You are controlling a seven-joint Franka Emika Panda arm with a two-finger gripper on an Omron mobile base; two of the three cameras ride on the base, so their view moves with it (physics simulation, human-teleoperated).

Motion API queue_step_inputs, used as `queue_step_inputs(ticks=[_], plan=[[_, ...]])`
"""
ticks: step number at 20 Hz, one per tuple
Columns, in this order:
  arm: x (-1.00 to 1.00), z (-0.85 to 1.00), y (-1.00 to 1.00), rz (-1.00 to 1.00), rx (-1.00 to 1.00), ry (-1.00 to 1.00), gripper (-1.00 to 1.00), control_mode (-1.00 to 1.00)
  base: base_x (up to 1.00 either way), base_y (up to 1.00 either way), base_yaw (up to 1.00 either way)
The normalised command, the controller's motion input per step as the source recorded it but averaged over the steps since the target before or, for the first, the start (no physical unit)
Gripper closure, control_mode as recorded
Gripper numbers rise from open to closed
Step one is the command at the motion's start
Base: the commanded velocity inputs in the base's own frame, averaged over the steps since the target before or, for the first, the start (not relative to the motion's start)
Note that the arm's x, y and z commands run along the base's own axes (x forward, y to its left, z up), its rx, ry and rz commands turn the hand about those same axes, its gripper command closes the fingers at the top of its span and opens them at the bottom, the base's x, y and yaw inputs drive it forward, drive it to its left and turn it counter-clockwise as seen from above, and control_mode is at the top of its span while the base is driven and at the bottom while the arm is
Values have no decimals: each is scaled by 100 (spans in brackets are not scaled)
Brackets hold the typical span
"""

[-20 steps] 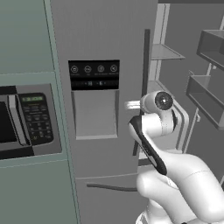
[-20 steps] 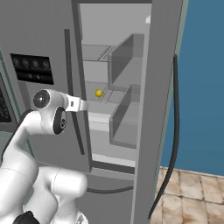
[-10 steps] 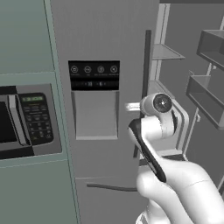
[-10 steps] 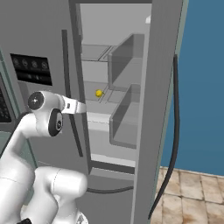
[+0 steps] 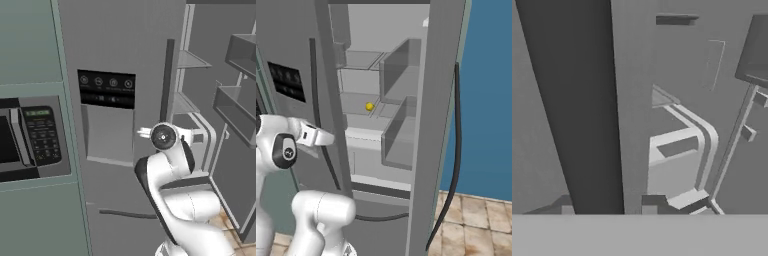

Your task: Retrieve a lemon from the fridge and place it on the cutting board with the fish.

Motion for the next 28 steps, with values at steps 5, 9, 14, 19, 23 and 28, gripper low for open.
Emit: queue_step_inputs(ticks=[5,9,14,19,23,28], plan=[[-68,12,39,-37,-11,7,100,-100,0,0,0],[-73,5,44,-36,-13,5,100,-100,0,0,0],[-55,1,52,-31,-17,0,100,-100,0,0,0],[-7,2,25,-19,-15,0,-100,-100,0,0,0],[0,0,6,-5,-7,0,-100,-100,0,0,0],[-2,0,0,-1,-4,0,-100,-100,0,0,0]])
